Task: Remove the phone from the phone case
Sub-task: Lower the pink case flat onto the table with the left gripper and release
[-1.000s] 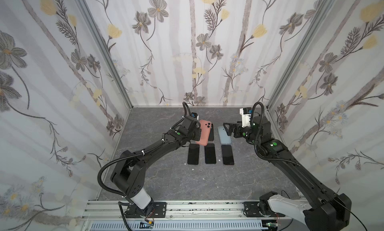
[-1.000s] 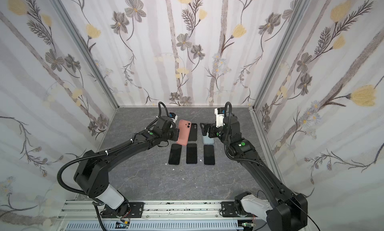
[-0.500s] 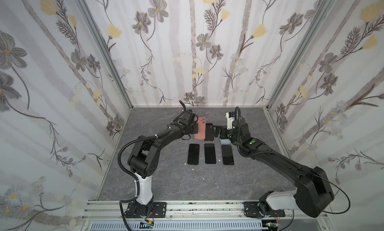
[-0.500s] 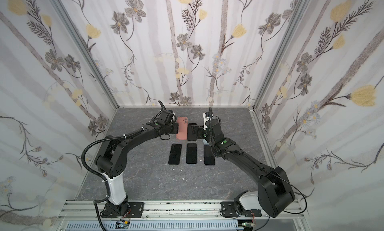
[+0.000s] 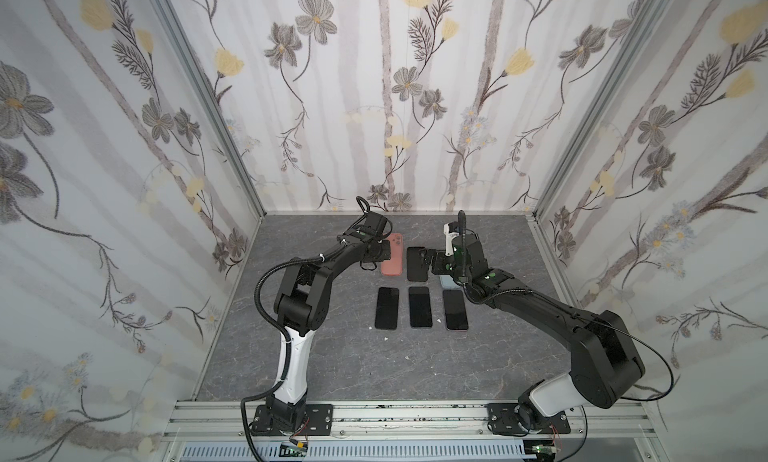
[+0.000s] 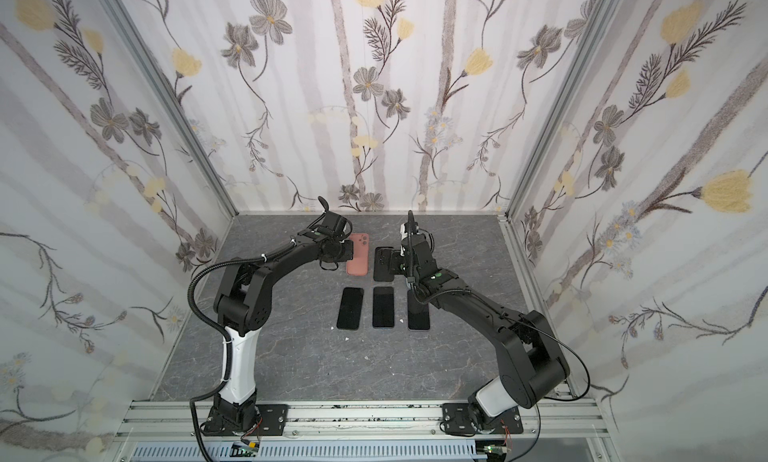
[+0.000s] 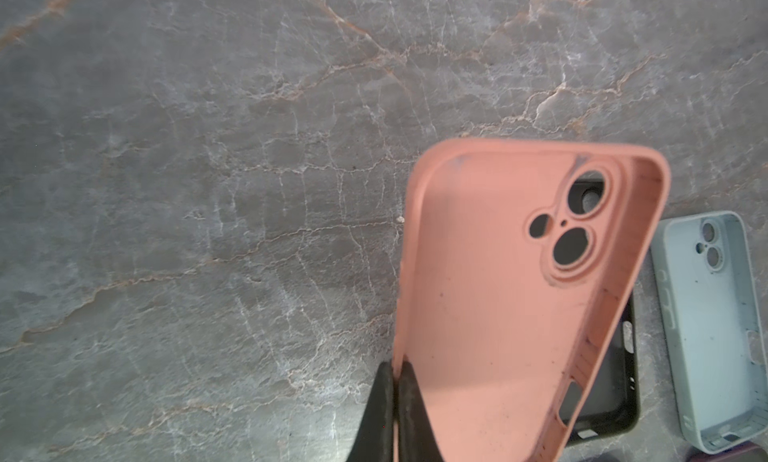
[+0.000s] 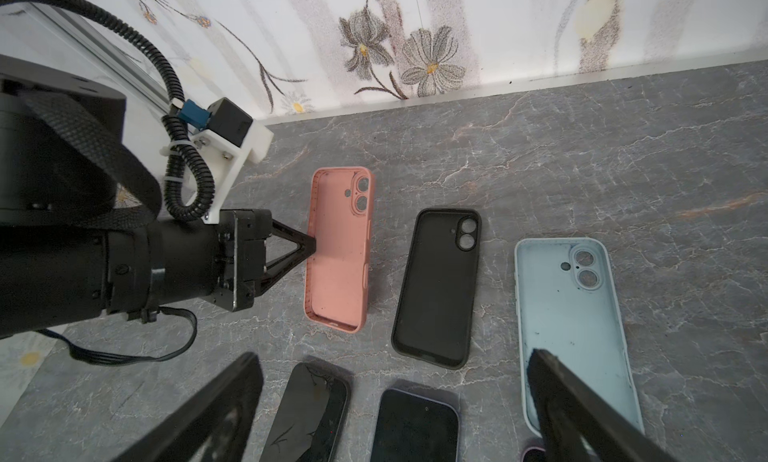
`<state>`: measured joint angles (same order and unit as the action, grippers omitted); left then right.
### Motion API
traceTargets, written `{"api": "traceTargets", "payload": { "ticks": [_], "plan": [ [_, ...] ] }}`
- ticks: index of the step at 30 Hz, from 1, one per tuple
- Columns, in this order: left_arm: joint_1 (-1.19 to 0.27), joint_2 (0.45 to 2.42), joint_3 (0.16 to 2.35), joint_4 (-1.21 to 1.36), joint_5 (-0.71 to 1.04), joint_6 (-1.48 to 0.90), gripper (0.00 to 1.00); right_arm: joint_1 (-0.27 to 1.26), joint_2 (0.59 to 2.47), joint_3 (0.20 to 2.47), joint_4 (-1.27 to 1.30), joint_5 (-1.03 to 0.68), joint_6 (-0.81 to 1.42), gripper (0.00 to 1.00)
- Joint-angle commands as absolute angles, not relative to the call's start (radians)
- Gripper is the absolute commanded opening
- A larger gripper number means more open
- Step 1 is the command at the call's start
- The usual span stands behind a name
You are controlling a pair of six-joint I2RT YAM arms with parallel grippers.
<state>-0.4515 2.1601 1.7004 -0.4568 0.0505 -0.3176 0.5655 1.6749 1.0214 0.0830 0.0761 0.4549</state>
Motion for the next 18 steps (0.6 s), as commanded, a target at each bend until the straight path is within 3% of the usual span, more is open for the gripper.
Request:
{"api": "traceTargets", "payload": {
  "ticks": [1,18],
  "plan": [
    [-0.447,2.192,1.747,-0.541,0.050,-0.287,0.00,0.567,1.681,1.031,0.088,0.063,0.449,1.00],
    [-0.435,2.307,1.876,-0.631,0.048,-0.305,0.00,0.568,1.679,1.025,0.077,0.049,0.450,1.00]
  ]
}}
